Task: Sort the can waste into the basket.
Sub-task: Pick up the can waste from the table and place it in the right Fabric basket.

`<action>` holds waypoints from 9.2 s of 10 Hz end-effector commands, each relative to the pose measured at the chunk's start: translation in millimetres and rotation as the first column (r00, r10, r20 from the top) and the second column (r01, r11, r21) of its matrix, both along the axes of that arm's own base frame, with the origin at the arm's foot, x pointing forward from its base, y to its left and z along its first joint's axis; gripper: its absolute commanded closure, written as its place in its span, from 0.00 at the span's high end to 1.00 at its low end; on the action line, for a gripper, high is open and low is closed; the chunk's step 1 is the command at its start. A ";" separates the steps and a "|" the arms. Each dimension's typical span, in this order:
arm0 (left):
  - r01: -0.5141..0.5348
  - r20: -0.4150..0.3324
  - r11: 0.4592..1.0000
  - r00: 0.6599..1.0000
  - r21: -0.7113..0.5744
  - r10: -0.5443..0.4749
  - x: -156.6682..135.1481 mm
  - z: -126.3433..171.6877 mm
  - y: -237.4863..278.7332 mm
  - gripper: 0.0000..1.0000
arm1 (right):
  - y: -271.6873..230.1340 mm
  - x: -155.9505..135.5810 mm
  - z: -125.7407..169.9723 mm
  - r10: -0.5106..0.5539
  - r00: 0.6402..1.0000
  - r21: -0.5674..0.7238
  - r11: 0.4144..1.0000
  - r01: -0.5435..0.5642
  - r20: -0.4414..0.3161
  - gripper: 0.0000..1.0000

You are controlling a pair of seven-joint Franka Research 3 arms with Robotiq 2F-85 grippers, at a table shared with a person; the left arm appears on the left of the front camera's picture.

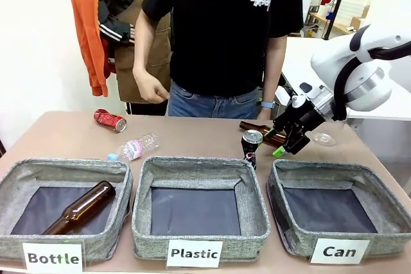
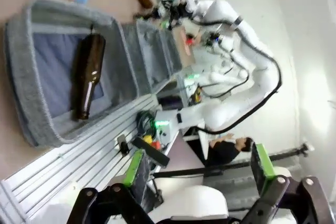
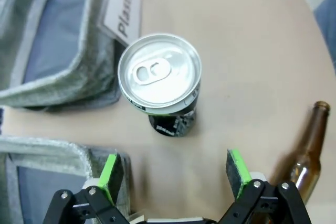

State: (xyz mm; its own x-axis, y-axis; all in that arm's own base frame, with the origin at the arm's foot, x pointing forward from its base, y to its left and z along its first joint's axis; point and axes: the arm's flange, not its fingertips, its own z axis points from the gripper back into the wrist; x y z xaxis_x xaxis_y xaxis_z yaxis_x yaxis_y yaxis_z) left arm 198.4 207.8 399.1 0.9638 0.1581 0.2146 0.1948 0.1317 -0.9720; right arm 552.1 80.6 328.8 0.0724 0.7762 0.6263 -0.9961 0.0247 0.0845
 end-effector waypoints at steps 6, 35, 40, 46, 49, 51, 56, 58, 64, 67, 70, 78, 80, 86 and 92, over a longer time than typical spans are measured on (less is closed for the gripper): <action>0.057 -0.029 0.996 0.998 0.067 -0.056 14.3 -24.5 -33.4 1.00 | 28.2 15.0 -38.2 0.030 0.999 0.096 0.995 -0.026 -0.038 1.00; 0.057 -0.029 0.996 0.998 0.067 -0.056 14.3 -24.5 -33.4 1.00 | 88.0 -305.1 141.1 0.305 0.938 -0.007 0.951 -0.311 -0.161 0.00; 0.057 -0.029 0.996 0.998 0.067 -0.056 14.3 -24.5 -33.4 1.00 | 93.4 -277.3 130.9 0.322 0.926 -0.031 0.942 -0.334 -0.199 0.44; 0.057 -0.029 0.996 0.998 0.067 -0.056 14.3 -24.5 -33.4 1.00 | -57.8 -328.1 177.6 -0.128 0.962 -0.385 0.922 0.026 -0.241 0.44; 0.057 -0.029 0.996 0.998 0.067 -0.056 14.3 -24.5 -33.4 1.00 | -112.6 -323.0 200.9 -0.329 0.944 -0.578 0.773 0.260 -0.015 0.44; 0.057 -0.029 0.996 0.998 0.067 -0.056 14.3 -24.5 -33.4 1.00 | -111.1 -294.9 208.5 -0.261 0.946 -0.592 0.737 0.325 0.194 0.44; 0.057 -0.029 0.996 0.998 0.067 -0.056 14.3 -24.5 -33.4 1.00 | -62.6 -224.8 186.7 -0.179 0.939 -0.621 0.711 0.331 0.295 0.44; 0.057 -0.029 0.996 0.998 0.067 -0.056 14.3 -24.5 -33.4 1.00 | -53.1 -218.0 180.9 -0.179 0.942 -0.632 0.704 0.323 0.283 0.44; 0.057 -0.029 0.996 0.998 0.067 -0.056 14.3 -24.5 -33.4 1.00 | -42.6 -212.1 167.0 -0.159 0.949 -0.634 0.713 0.300 0.271 1.00; 0.057 -0.029 0.996 0.998 0.067 -0.056 14.3 -24.5 -33.4 1.00 | -46.8 -214.4 169.2 -0.182 0.945 -0.610 0.728 0.315 0.270 1.00; 0.057 -0.029 0.996 0.998 0.067 -0.056 14.3 -24.5 -33.4 1.00 | -59.8 -224.9 177.9 -0.279 0.944 -0.466 0.820 0.331 0.179 1.00; 0.057 -0.029 0.996 0.998 0.067 -0.056 14.3 -24.5 -33.4 1.00 | -153.8 -219.7 112.1 -0.140 0.460 0.420 0.243 0.875 -0.877 1.00; 0.057 -0.029 0.996 0.998 0.067 -0.056 14.3 -24.5 -33.4 1.00 | -154.9 -226.3 121.0 -0.383 0.694 0.267 0.725 0.635 -0.609 1.00; 0.057 -0.029 0.996 0.998 0.067 -0.056 14.3 -24.5 -33.4 1.00 | -154.9 -226.3 121.0 -0.383 0.694 0.267 0.725 0.635 -0.609 1.00; 0.057 -0.029 0.996 0.998 0.067 -0.056 14.3 -24.5 -33.4 1.00 | -154.9 -226.3 121.0 -0.383 0.694 0.267 0.725 0.635 -0.609 1.00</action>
